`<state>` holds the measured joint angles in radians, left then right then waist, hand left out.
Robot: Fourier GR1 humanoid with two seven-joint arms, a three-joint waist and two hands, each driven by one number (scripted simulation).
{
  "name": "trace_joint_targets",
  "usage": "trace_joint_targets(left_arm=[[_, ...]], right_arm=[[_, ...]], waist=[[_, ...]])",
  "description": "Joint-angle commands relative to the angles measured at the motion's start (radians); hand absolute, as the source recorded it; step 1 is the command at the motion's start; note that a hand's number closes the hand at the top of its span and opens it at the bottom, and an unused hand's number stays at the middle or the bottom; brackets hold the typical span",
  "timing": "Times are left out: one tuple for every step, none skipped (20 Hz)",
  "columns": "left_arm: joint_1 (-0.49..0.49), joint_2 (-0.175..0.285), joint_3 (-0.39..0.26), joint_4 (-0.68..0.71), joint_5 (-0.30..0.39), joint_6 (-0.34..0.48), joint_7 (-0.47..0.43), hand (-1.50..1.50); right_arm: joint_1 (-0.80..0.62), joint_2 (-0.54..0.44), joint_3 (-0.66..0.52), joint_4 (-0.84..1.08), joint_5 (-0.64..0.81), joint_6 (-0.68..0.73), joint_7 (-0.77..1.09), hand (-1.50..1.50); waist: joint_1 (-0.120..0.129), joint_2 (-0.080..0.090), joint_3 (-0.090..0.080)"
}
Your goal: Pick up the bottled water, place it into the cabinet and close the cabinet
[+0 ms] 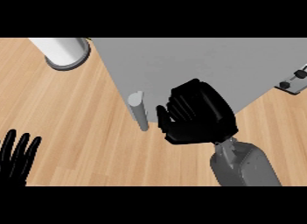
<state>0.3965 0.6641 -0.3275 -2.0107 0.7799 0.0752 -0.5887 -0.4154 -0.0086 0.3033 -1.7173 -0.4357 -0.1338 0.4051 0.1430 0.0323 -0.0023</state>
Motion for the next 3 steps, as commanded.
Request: trace_joint_targets(left_arm=[[-0.016, -0.006, 0.034, 0.029, 0.017, -0.004, -0.004, -1.50], [-0.018, -0.003, 0.011, 0.016, 0.006, -0.010, 0.009, -1.50], [0.004, -0.009, 0.003, 0.011, -0.004, -0.013, -0.006, -1.50]], right_arm=[[-0.260, 0.008, -0.065, 0.242, -0.042, -0.093, -0.046, 1.50], [-0.317, 0.008, -0.060, 0.300, -0.069, -0.109, -0.054, 1.50], [-0.334, 0.008, -0.082, 0.351, -0.086, -0.103, -0.086, 1.50]], waist=[[-0.015, -0.004, 0.000], [-0.018, -0.005, 0.001], [-0.017, -0.007, 0.002]])
